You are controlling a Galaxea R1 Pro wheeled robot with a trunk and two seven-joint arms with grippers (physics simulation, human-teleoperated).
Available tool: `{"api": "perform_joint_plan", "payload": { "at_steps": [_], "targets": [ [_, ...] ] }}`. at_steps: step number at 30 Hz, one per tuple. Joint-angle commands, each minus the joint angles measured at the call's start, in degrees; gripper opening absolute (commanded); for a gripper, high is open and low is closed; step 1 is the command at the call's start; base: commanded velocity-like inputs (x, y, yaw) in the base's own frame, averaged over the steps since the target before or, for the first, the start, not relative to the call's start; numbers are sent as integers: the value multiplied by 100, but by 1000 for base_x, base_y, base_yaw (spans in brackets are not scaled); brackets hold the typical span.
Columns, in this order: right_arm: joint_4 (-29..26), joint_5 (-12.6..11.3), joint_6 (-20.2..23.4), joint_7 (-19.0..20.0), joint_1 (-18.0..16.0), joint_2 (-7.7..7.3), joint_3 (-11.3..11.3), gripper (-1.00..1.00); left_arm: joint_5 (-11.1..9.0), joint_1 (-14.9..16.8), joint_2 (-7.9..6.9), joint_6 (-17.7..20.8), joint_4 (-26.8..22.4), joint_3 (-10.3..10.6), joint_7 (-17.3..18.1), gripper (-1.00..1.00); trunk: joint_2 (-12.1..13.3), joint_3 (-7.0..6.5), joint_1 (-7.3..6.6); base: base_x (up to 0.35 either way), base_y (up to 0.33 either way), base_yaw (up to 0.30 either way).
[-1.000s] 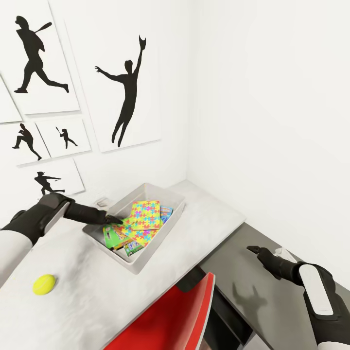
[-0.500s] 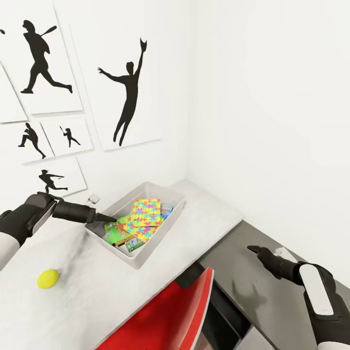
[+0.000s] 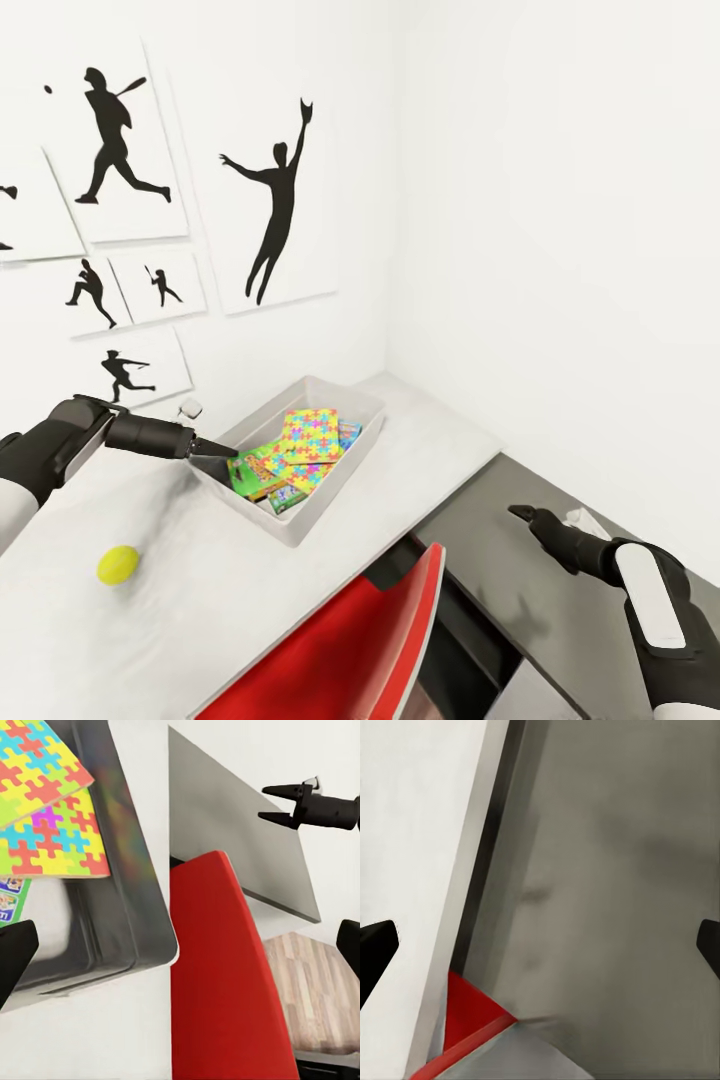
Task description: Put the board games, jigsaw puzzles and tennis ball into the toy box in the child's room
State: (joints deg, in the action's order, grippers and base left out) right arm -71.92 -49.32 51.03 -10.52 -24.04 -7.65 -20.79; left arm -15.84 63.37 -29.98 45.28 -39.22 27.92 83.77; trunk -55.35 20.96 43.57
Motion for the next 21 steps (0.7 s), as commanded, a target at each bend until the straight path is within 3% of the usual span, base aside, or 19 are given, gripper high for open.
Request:
{"api": "perform_joint_plan", "payload": {
  "at_steps": [1,10,21],
  "targets": [
    [-6,-60,21,-55,-5,0,-4,100,-33,8,-7,60,0,32,9,100,-5,-2,1,-19,17,0],
    [-6,-60,21,-55,-5,0,-4,100,-33,8,-8,54,0,34,9,100,-5,-86,1,-5,132,0],
    [-1,-60,17,-55,-5,3,-4,100,-33,8,-10,-15,2,35,16,100,-5,-189,1,0,25,0]
  ]
}}
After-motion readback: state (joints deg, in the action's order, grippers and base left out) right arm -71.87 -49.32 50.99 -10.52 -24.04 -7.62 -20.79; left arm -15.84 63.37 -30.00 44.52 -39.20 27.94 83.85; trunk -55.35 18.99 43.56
